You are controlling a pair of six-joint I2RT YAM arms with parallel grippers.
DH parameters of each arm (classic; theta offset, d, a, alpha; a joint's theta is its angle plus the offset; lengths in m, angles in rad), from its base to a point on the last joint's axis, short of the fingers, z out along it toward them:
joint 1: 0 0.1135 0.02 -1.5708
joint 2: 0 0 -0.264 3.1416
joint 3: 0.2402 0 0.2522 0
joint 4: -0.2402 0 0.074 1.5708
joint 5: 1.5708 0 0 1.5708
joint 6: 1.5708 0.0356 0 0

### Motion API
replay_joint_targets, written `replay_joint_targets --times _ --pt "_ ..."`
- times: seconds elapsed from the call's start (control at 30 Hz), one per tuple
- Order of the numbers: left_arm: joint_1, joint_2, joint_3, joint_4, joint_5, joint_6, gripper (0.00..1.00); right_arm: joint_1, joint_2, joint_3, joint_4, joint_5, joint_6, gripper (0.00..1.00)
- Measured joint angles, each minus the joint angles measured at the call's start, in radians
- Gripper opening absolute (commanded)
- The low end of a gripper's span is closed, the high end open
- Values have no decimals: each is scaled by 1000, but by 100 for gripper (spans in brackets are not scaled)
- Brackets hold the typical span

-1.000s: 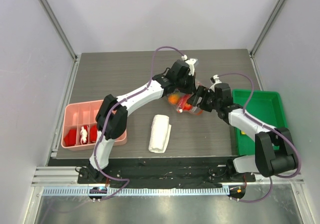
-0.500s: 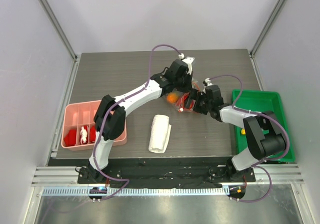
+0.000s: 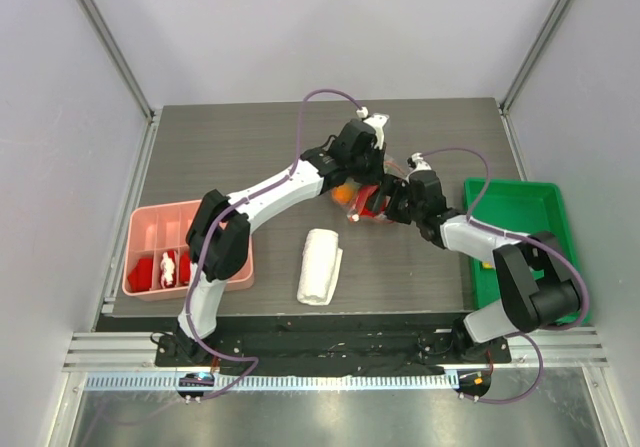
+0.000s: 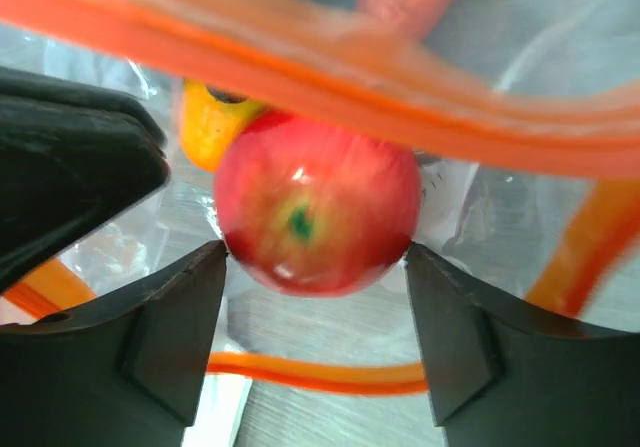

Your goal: Open the zip-top bag and remove the fake food

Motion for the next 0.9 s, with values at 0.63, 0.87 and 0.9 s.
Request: replay_joint_targets --times 0.63,0.87,0.9 --pt "22 -2 -1 -19 -3 8 0 18 26 61 -91 63 -197 98" --pt "30 -3 -4 -35 -15 9 0 36 53 60 -40 105 -230 97" --pt "30 -3 -4 -35 -15 9 0 42 44 60 -49 120 -230 97"
